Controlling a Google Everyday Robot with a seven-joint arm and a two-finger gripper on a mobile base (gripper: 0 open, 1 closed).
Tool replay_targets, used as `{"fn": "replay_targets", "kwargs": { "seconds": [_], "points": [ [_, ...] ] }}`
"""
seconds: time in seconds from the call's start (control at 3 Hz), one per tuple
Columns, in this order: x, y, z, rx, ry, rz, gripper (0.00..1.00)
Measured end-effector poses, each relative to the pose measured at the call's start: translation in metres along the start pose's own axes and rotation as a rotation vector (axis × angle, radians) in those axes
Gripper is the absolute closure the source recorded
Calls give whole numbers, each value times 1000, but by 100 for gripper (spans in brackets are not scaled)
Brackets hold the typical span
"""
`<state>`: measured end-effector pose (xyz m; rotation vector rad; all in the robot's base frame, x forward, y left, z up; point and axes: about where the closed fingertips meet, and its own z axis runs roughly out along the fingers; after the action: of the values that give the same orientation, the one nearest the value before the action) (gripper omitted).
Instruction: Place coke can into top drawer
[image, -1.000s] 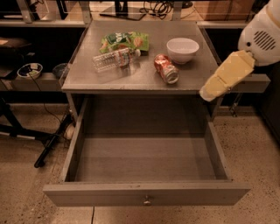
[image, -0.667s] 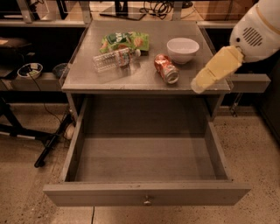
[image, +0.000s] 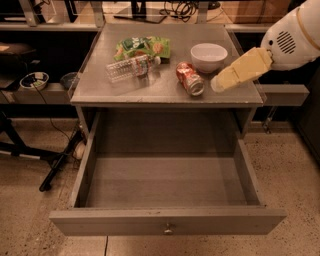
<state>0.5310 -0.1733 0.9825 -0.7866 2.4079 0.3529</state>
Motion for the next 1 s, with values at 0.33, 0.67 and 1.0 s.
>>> {"fn": "replay_targets", "kwargs": {
  "seconds": [0.33, 0.67, 1.0],
  "points": [
    [-12, 1, 4, -44, -87, 21, 0],
    [-12, 1, 4, -44, -88, 21, 0],
    [-22, 1, 28, -57, -143, 27, 0]
  ]
}}
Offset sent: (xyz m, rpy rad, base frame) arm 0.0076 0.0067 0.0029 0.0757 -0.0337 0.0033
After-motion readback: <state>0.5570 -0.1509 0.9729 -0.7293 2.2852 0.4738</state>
